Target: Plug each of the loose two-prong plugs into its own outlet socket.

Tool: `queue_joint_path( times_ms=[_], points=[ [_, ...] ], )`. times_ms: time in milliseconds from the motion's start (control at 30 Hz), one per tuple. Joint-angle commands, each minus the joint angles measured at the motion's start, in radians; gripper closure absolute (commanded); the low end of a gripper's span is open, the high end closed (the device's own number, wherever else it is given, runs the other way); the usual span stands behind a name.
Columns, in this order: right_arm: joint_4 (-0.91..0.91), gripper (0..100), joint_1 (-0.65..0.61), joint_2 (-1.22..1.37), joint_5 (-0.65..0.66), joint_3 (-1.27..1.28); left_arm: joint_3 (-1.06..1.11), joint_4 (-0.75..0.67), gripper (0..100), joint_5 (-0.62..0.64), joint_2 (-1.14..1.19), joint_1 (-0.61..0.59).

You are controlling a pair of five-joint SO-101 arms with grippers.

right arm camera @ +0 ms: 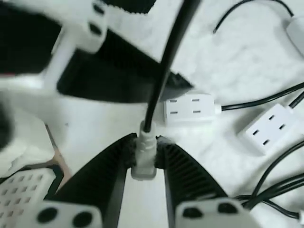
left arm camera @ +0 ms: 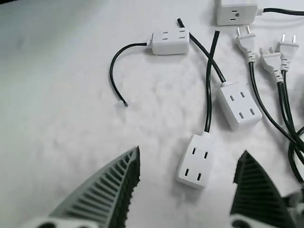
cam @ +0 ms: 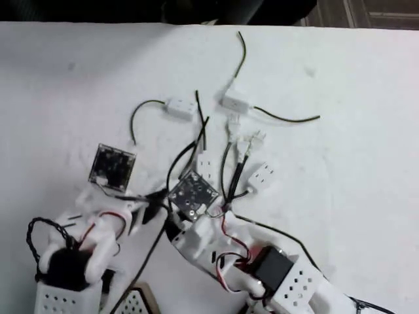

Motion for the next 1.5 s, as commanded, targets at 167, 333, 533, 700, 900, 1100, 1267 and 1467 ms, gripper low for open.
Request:
queue_joint_path(
  times_ms=[167,333,533,700,900,1100,1267,1467],
  points=[
    [-0.033,98.1,-0.013,-0.001,-0.006,-0.041,0.003,0.109,68,-0.046,-0.186,0.097],
    [-0.033,98.1,-0.010,-0.001,-0.009,-0.041,0.003,0.117,68,-0.060,-0.217,0.142],
    [-0.033,98.1,-0.004,-0.001,-0.009,-0.041,0.003,0.107,68,-0.058,-0.219,0.076],
    [-0.051,98.2,0.065,0.001,0.002,-0.044,0.003,0.034,68,-0.055,-0.217,-0.203],
    [-0.166,98.2,0.104,0.157,0.078,-0.048,0.025,0.021,68,-0.057,-0.220,-0.441],
    [-0.441,98.1,0.134,0.420,0.150,-0.048,0.222,-0.103,68,-0.055,-0.220,-0.515],
    [-0.622,98.1,0.148,0.616,0.192,-0.074,0.292,-0.149,68,-0.058,-0.222,-0.519],
    [-0.636,98.1,0.151,0.822,0.196,-0.193,0.296,-0.143,68,-0.058,-0.222,-0.519]
  ],
)
